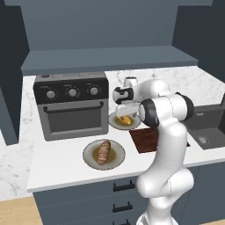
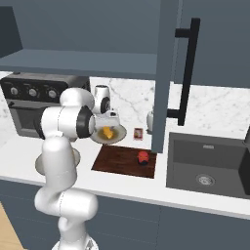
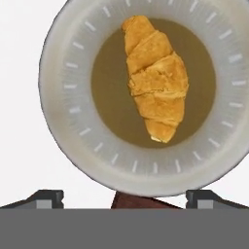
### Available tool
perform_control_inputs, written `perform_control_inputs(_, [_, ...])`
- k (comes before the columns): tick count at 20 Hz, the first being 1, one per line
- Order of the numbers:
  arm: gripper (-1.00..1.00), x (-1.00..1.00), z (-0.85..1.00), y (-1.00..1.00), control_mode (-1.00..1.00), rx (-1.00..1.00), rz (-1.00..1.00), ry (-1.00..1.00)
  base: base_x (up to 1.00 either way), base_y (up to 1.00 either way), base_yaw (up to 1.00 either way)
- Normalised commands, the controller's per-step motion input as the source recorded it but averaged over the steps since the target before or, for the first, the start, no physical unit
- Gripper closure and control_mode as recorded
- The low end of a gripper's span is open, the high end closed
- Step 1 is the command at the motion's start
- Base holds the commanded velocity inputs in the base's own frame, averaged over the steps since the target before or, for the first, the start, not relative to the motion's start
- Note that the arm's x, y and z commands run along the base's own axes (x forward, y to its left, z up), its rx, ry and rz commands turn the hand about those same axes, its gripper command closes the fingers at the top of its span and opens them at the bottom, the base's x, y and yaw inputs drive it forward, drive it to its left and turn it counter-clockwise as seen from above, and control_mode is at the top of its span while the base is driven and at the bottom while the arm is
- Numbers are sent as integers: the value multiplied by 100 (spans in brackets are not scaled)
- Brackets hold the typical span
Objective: From the different types of pastries on the counter, select a croissant and place it on the cutting board. Then retrieve a jar of jam from the cabinet and place it alongside the croissant on the cutting board.
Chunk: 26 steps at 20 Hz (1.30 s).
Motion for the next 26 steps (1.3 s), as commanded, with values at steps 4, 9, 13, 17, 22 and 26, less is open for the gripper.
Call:
perform_control_inputs(4, [-100, 68, 0, 0, -100, 0, 0, -3, 0, 0, 0])
perform_control_inputs(9, [-100, 1, -23, 3, -100, 3, 0, 0, 0, 0, 0])
perform_control_inputs(13, [-100, 0, -51, 0, -100, 0, 0, 0, 0, 0, 0])
perform_control_inputs(17, [-100, 22, -4, 0, -100, 2, 0, -3, 0, 0, 0])
perform_control_inputs(22, [-100, 49, 0, 0, -100, 0, 0, -7, 0, 0, 0])
perform_control_inputs(26, [-100, 0, -3, 3, -100, 0, 0, 0, 0, 0, 0])
